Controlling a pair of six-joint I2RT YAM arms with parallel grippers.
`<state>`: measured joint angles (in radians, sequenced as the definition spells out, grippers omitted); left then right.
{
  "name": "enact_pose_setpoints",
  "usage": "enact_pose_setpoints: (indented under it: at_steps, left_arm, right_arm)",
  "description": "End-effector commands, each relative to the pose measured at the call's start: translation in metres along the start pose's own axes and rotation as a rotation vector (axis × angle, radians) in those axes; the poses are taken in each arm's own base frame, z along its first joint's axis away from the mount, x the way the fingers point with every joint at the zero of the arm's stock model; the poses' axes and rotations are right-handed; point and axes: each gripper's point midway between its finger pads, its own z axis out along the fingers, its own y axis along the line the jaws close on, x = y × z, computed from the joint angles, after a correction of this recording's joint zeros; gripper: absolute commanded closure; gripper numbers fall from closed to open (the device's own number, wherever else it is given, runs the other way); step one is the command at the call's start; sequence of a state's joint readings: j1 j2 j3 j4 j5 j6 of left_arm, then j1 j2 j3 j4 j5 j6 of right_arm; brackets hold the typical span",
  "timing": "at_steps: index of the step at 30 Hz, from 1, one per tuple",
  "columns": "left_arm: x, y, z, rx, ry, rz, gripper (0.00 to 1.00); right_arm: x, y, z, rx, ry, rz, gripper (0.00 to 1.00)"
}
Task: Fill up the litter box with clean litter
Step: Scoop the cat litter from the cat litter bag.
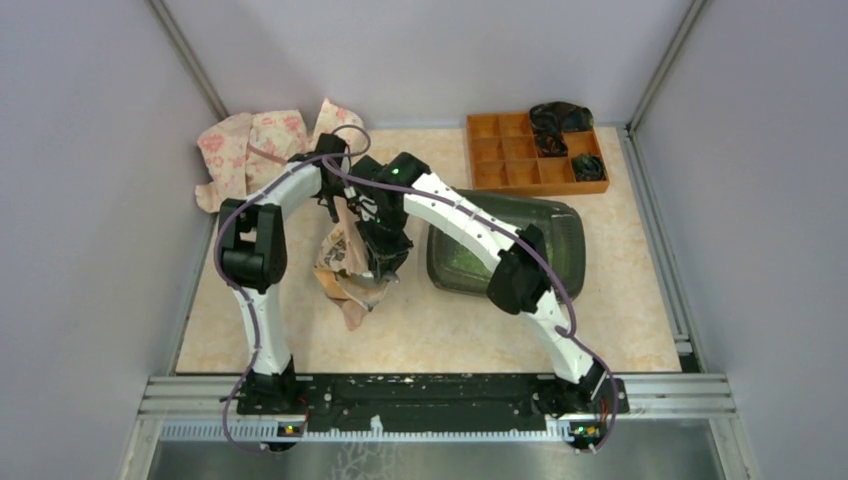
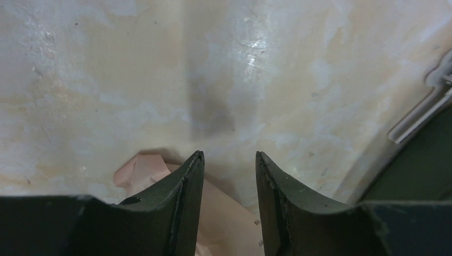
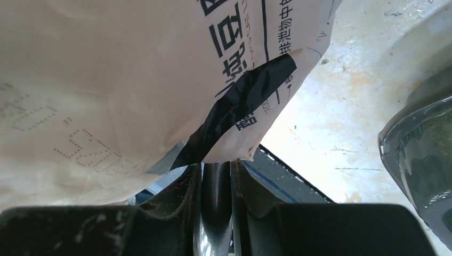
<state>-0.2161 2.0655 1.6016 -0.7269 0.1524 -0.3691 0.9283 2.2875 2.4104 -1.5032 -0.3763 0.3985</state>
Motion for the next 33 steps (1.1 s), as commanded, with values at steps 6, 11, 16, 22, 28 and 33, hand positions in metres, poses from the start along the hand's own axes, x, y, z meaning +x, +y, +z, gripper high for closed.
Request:
enact_pose_setpoints:
  at_steps: [6, 11, 16, 22, 28, 33]
  left_arm:
    - [0.009, 0.006, 0.012, -0.018, 0.020, -0.023, 0.54]
    - [0.009, 0.007, 0.009, -0.020, 0.017, -0.021, 0.54]
    - [0.008, 0.007, 0.006, -0.026, 0.013, -0.017, 0.54]
    - [0.008, 0.008, 0.005, -0.030, 0.013, -0.014, 0.54]
    - [0.013, 0.011, 0.009, -0.034, 0.027, -0.019, 0.54]
    - [0.019, 0.014, 0.015, -0.038, 0.045, -0.022, 0.54]
  right_arm:
    - [0.005, 0.024, 0.011, -0.078, 0.048, -0.013, 1.00]
    - [-0.001, 0.022, 0.035, -0.090, 0.089, 0.000, 1.00]
    - [-0.017, 0.006, 0.047, -0.065, 0.078, 0.040, 1.00]
    - [-0.042, -0.016, 0.044, -0.042, 0.012, 0.096, 1.00]
    - [-0.063, -0.030, 0.056, -0.033, -0.035, 0.133, 1.00]
    - [-0.080, -0.044, 0.064, 0.018, -0.095, 0.153, 1.00]
